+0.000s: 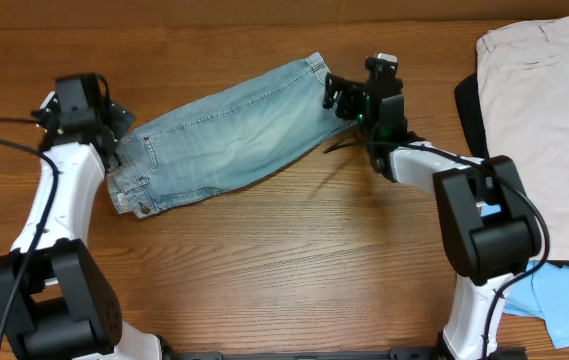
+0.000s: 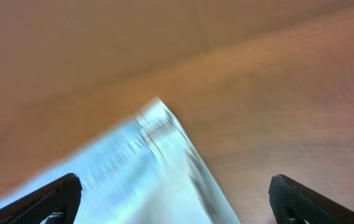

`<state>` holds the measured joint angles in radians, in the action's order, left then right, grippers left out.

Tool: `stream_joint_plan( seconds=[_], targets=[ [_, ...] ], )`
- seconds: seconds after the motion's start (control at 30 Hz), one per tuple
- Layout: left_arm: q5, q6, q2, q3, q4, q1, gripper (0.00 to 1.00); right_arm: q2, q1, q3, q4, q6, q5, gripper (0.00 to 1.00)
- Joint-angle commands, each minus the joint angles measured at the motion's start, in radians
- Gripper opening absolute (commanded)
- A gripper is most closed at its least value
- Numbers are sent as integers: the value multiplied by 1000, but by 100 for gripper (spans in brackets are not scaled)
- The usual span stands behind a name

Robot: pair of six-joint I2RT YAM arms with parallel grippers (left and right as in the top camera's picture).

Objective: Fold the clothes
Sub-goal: 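Lift the bottom edge with both grippers and fold it up onto the top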

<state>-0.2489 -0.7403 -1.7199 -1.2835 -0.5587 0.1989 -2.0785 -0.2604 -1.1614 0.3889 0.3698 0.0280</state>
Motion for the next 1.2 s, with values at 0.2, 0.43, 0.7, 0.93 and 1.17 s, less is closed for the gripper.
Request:
stream_joint_plan(
  seconds=[0.2,0.43,0.7,0.93,1.17],
  targets=[
    [164,241,3,-192,-267,1,100,97,10,-26,-256,-272,-128,100],
    [164,278,-21,-191,-294,-3,100,74,-14,-154,-460,-515,-148,95],
    [164,277,-70,-191,-294,-23,100,11,-58,-289,-536,-653,-50,99],
    [165,277,-145,-191,-301,-26,100,-57,-85,-293,-563,-665,-3,99],
    [172,277,-170,-191,-357,-32,100,-95,-79,-293,-637,-624,42,100]
  ],
)
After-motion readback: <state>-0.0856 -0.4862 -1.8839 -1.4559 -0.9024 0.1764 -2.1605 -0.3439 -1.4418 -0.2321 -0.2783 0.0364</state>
